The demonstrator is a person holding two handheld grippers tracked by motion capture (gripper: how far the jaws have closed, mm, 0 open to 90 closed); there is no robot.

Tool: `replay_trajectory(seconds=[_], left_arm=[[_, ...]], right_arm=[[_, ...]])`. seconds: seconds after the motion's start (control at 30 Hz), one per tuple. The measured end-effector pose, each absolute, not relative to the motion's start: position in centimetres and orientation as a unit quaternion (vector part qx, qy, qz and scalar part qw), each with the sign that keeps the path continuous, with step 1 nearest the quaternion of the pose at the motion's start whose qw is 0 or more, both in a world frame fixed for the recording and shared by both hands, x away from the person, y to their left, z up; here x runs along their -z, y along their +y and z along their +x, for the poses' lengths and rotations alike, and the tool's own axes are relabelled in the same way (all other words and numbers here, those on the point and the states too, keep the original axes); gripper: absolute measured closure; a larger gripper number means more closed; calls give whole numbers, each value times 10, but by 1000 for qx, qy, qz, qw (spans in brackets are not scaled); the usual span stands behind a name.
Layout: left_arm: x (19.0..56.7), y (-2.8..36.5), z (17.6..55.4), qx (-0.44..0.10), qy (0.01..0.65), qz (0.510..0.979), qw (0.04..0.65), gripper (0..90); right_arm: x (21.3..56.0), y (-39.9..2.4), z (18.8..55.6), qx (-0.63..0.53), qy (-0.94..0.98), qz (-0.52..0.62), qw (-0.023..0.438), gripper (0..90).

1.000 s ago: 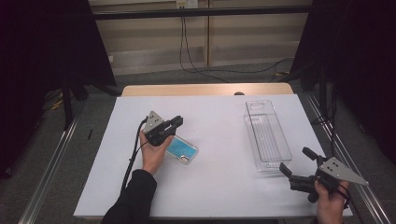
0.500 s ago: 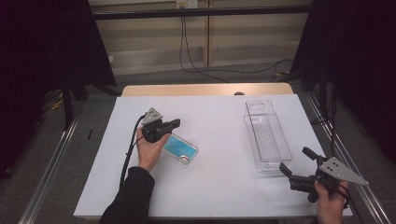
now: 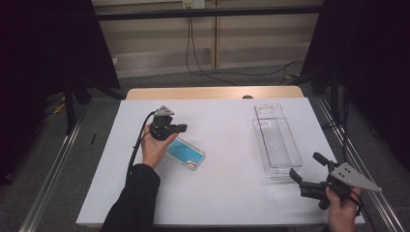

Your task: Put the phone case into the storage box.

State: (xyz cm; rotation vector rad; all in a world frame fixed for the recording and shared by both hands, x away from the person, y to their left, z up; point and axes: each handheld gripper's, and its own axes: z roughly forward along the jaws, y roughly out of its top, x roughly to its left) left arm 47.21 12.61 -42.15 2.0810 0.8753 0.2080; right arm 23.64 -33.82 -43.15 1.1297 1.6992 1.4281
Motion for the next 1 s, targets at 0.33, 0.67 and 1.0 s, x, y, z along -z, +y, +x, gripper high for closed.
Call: replay_trajectory(seconds=[0.33, 0.67, 1.0], left_arm=[[427, 116, 489, -65, 361, 859, 357, 900], [441, 113, 494, -67, 362, 871, 325, 900], [452, 112, 497, -55, 362, 877, 310, 900]], right_arm=[[432, -338, 236, -546, 647, 429, 317, 0], [432, -338, 236, -545, 647, 429, 316, 0], [432, -338, 237, -545, 645, 433, 316, 0]])
